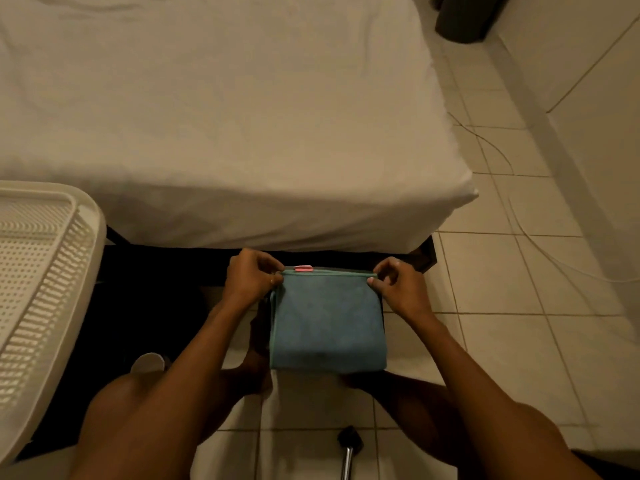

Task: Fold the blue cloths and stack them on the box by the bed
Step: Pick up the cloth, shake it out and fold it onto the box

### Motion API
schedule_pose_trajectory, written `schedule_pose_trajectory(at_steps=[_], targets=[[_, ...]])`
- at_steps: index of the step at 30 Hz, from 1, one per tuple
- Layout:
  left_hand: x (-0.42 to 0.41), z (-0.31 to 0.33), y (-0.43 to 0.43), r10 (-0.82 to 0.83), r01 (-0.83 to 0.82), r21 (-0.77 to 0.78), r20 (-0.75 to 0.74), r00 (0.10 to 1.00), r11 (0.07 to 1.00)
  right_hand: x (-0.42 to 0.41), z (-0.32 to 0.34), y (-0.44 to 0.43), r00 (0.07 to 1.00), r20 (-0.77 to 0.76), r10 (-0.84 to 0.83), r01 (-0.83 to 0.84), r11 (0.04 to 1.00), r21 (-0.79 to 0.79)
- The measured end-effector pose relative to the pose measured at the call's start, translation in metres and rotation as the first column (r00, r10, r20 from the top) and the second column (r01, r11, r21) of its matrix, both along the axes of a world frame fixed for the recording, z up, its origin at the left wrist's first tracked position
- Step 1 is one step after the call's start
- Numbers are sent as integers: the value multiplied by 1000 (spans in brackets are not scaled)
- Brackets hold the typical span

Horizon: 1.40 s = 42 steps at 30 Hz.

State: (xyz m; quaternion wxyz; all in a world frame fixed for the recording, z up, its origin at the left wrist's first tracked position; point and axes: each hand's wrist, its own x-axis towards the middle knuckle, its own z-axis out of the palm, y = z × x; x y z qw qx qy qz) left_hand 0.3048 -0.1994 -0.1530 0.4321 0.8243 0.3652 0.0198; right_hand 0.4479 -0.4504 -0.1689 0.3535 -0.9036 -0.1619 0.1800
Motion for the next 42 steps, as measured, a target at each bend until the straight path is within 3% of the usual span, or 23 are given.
schedule_pose_trajectory(at_steps=[4, 7, 10, 12, 17, 21, 26, 32, 36, 42], targets=[[-24, 6, -20, 27, -29, 148, 13, 1000, 989, -31, 5, -12, 995, 36, -89, 90, 996, -9], [-55, 16, -46, -125, 104, 335, 43, 991, 936, -70, 10, -27, 995, 103, 3, 0, 1000, -27], [-83, 17, -80, -455, 406, 462, -5, 890, 789, -106, 8, -43, 959, 188, 212, -194, 975, -107], [-94, 8, -93, -590, 551, 506, -99, 801, 663, -119, 5, -50, 898, 266, 351, -294, 928, -231], [-110, -13, -100, -643, 656, 575, -271, 716, 488, -133, 1, -61, 748, 357, 559, -357, 793, -494], [-116, -30, -104, -637, 633, 667, -301, 710, 392, -134, -4, -62, 688, 401, 604, -343, 758, -554], [-124, -45, -105, -588, 602, 701, -318, 744, 383, -132, -10, -68, 673, 404, 620, -343, 745, -572], [-124, -52, -115, -531, 542, 696, -267, 804, 471, -135, -15, -71, 724, 402, 560, -320, 790, -524], [-116, -49, -116, -524, 516, 692, -229, 821, 505, -134, -21, -72, 705, 390, 593, -342, 765, -545], [-117, -40, -111, -563, 555, 677, -244, 789, 484, -130, -10, -71, 634, 480, 607, -361, 781, -510]])
